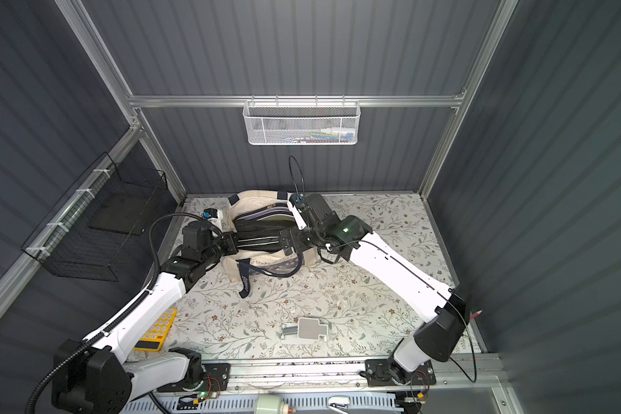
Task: Remove the ping pong set from the canvas bag
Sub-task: Adjust the canvas bag at the center of the board.
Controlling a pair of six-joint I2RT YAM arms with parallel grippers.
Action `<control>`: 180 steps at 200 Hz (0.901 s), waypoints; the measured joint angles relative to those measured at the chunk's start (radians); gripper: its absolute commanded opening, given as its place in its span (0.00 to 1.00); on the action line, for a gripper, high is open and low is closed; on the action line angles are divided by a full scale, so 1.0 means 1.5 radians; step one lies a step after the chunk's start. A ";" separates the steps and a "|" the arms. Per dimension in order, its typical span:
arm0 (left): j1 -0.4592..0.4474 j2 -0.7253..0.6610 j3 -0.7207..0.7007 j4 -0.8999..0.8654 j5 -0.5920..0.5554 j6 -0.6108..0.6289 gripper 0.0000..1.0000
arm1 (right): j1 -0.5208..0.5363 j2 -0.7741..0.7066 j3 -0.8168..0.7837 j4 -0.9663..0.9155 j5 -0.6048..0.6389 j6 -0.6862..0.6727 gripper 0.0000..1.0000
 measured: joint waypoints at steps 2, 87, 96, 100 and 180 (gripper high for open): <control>0.000 -0.003 -0.002 0.000 0.005 0.000 0.00 | 0.000 -0.001 -0.003 -0.001 0.000 0.003 0.99; -0.010 -0.056 0.031 -0.047 0.046 0.032 0.99 | 0.000 -0.010 -0.051 0.008 -0.003 0.104 0.99; -0.010 -0.056 0.044 -0.054 0.019 0.036 1.00 | 0.000 -0.011 -0.051 0.010 -0.002 0.109 0.99; -0.010 -0.056 0.050 -0.059 0.006 0.038 0.99 | 0.000 -0.012 -0.051 0.010 -0.002 0.112 0.99; -0.005 0.081 0.241 -0.058 -0.194 0.134 1.00 | 0.008 -0.015 -0.066 0.015 0.024 0.174 0.98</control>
